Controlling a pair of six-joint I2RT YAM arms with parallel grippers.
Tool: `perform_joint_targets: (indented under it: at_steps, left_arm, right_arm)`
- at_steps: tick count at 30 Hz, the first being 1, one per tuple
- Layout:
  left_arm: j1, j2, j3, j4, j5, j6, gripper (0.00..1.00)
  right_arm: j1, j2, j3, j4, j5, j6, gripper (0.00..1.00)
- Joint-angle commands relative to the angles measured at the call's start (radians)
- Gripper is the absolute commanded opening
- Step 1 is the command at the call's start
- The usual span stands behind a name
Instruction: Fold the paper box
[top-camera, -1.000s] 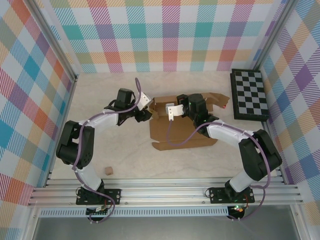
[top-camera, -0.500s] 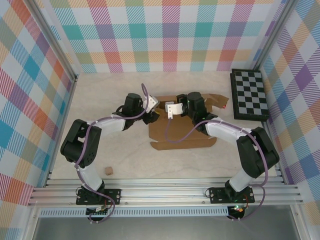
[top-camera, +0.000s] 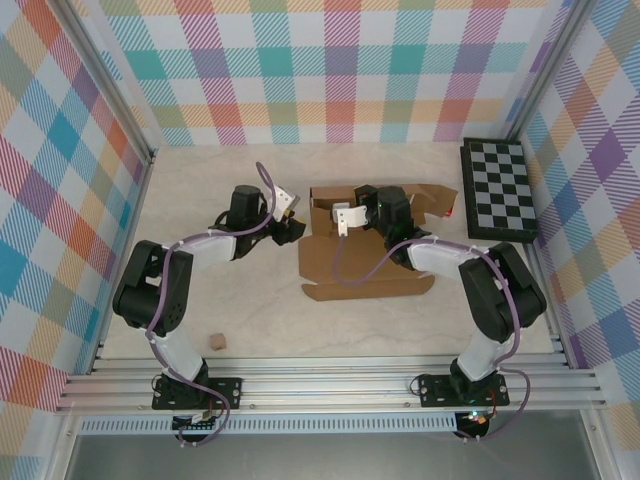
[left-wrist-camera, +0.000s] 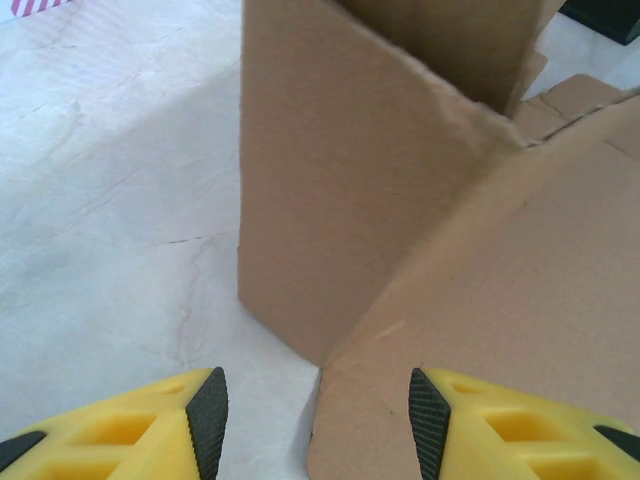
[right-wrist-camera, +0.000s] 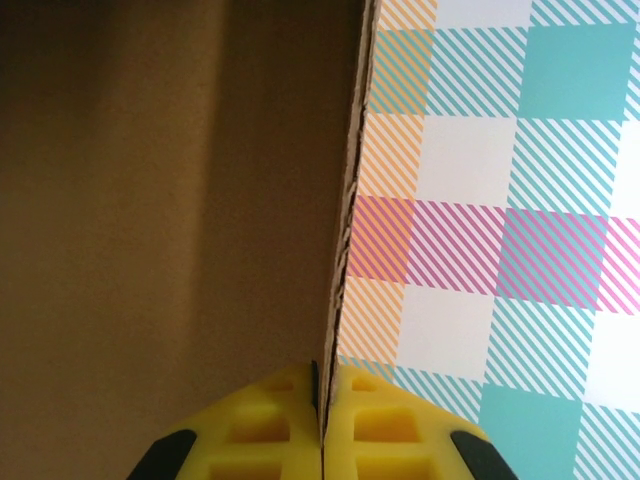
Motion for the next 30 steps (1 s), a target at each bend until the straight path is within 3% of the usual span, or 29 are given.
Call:
perform_joint_targets:
  at_steps: [1, 11, 15, 21, 27, 30]
  left_arm:
    - [-0.027, 0.023, 0.037, 0.020, 0.052, -0.011, 0.55]
    - [-0.112, 0.107, 0.052, 0.207, -0.161, -0.108, 0.60]
    - [-0.132, 0.132, 0.052, 0.291, -0.327, -0.151, 0.61]
    - [-0.148, 0.146, 0.041, 0.400, -0.475, -0.241, 0.60]
    - [-0.178, 0.157, 0.052, 0.449, -0.517, -0.336, 0.56]
    - [-0.219, 0.173, 0.090, 0.405, -0.616, -0.352, 0.42]
  right_arm:
    - [-0.004, 0.026, -0.037, -0.080, 0.010, -0.048, 0.00]
    - [-0.001, 0.025, -0.059, -0.071, 0.019, -0.068, 0.00]
    - [0.009, 0.010, -0.069, -0.077, 0.020, -0.055, 0.00]
    - [0.022, 0.002, -0.083, -0.079, 0.032, -0.036, 0.00]
    - [0.040, -0.011, -0.102, -0.087, 0.047, -0.011, 0.00]
    - [0.056, -0.019, -0.094, -0.100, 0.070, 0.005, 0.00]
